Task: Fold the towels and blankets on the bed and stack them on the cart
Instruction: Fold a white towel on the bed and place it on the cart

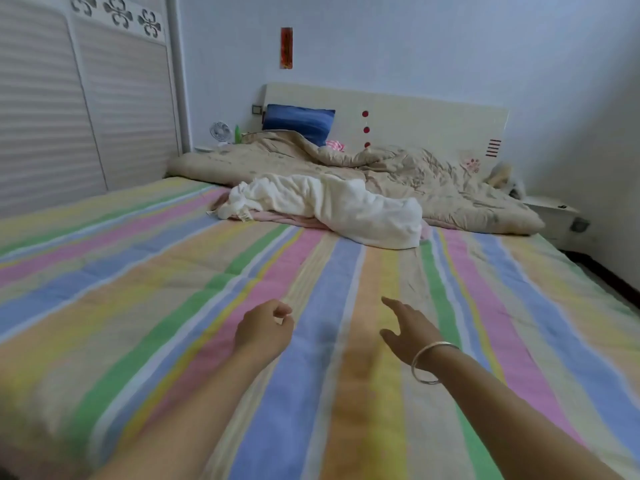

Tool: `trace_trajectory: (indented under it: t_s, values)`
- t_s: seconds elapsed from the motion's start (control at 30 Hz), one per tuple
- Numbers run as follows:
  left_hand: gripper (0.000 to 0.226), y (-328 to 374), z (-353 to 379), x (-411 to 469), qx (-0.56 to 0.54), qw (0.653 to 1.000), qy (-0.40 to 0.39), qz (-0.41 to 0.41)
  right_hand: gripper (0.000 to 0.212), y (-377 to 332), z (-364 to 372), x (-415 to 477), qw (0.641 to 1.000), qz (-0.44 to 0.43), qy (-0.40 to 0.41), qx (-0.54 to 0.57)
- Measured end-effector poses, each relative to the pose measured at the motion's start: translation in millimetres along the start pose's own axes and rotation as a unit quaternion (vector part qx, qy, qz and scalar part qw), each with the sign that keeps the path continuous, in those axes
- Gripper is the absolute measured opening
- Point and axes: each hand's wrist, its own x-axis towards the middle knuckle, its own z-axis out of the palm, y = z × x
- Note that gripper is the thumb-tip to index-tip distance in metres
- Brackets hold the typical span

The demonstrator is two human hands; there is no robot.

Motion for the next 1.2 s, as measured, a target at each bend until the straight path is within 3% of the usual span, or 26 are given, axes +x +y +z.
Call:
trace_trajectory:
  t_s: [0.13, 0.3, 0.43, 0.57, 0.67, 0.8, 0.87, 0.93, 1.0, 1.07, 1.13, 1.2]
  values:
    - [0.019, -11, 46, 33, 0.041, 0.999, 0.027, 0.014, 0.058, 57, 10, 48, 0.997, 0.067, 0.007, 0.022]
    - [0.015, -13, 94, 115, 0.212, 0.950, 0.032, 0.227, 0.033, 79, 44, 99, 0.990, 0.013, -0.003, -0.142]
    - [0.010, 4, 135, 175, 0.209, 0.941, 0.046, 0.263, 0.022, 76, 45, 164, 0.988, 0.049, 0.050, -0.139]
    - [0.011, -1, 152, 201, 0.118, 0.960, 0.059, 0.245, 0.035, 84, 42, 244, 0.986, 0.056, 0.109, -0.115]
    - [0.018, -6, 148, 228, -0.002, 0.989, 0.016, 0.149, 0.057, 90, 42, 289, 0.979, 0.041, 0.151, -0.128]
    - [0.017, -8, 150, 245, -0.135, 0.988, -0.019, 0.075, 0.081, 103, 32, 360, 0.963, 0.059, 0.177, -0.195]
    - [0.017, -6, 148, 242, -0.136, 0.988, -0.027, 0.074, 0.090, 103, 29, 395, 0.952, 0.107, 0.189, -0.215]
    - [0.020, -5, 148, 241, -0.148, 0.986, -0.029, 0.069, 0.093, 99, 27, 429, 0.949, 0.206, 0.194, -0.142]
    - [0.021, -3, 146, 240, -0.142, 0.987, -0.025, 0.075, 0.088, 94, 27, 452, 0.941, 0.274, 0.185, -0.076]
    - [0.021, -3, 146, 241, -0.134, 0.987, -0.018, 0.085, 0.064, 97, 31, 466, 0.931, 0.282, 0.205, -0.105]
    - [0.020, -4, 149, 241, -0.134, 0.987, -0.010, 0.084, 0.042, 102, 43, 465, 0.927, 0.217, 0.237, -0.193]
    - [0.014, -6, 151, 241, -0.134, 0.988, -0.005, 0.081, 0.033, 103, 64, 449, 0.941, 0.099, 0.237, -0.222]
